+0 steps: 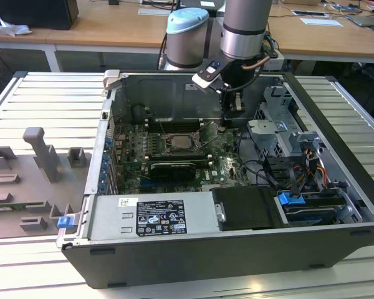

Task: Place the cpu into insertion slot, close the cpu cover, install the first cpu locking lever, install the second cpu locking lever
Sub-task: 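Close the cpu cover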

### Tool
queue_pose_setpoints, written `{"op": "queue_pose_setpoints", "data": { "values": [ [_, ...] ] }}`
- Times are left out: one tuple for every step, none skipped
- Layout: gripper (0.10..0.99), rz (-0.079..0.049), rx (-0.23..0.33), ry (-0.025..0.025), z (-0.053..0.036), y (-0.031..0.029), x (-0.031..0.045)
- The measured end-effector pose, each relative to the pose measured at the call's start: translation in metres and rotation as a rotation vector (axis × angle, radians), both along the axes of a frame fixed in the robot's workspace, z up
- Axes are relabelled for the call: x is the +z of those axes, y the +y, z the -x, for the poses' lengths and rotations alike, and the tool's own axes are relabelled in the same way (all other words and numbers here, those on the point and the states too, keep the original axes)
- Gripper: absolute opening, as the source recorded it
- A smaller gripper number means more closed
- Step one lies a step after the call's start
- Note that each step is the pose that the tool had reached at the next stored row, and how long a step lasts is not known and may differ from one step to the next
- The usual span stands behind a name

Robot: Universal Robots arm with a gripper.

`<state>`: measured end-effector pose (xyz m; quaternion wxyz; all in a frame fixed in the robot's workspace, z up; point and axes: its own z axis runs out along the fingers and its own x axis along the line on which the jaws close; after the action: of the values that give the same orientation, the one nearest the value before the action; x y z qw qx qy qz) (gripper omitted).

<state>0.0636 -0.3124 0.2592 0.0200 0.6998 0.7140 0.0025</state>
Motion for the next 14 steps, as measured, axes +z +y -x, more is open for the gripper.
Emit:
{"op": "queue_pose_setpoints", "data": {
  "values": [
    [0.106,0.0,0.0,0.0,0.0,0.0001,-0.0018],
    [0.106,0.0,0.0,0.0003,0.0,0.0003,-0.0056],
    [0.106,0.0,0.0,0.0026,0.0,0.0004,-0.0101],
    [0.106,0.0,0.0,0.0123,-0.0002,0.001,-0.0102],
    [0.106,0.0,0.0,0.0362,-0.0002,0.0018,-0.0103],
    [0.106,0.0,0.0,0.0484,-0.0001,0.0019,-0.0102],
    [0.106,0.0,0.0,0.0519,-0.0001,0.0021,-0.0102],
    [0.106,0.0,0.0,0.0534,0.0004,0.0024,-0.0103],
    [0.106,0.0,0.0,0.0535,0.0028,0.0024,-0.0103],
    [0.106,0.0,0.0,0.0535,0.0081,0.0024,-0.0102],
    [0.106,0.0,0.0,0.0535,0.0145,0.0024,-0.0103],
    [0.106,0.0,0.0,0.0535,0.0178,0.0024,-0.0103],
    [0.106,0.0,0.0,0.0535,0.0201,0.0024,-0.0103],
    [0.106,0.0,0.0,0.0536,0.0247,0.0024,-0.0102]
  ]
}}
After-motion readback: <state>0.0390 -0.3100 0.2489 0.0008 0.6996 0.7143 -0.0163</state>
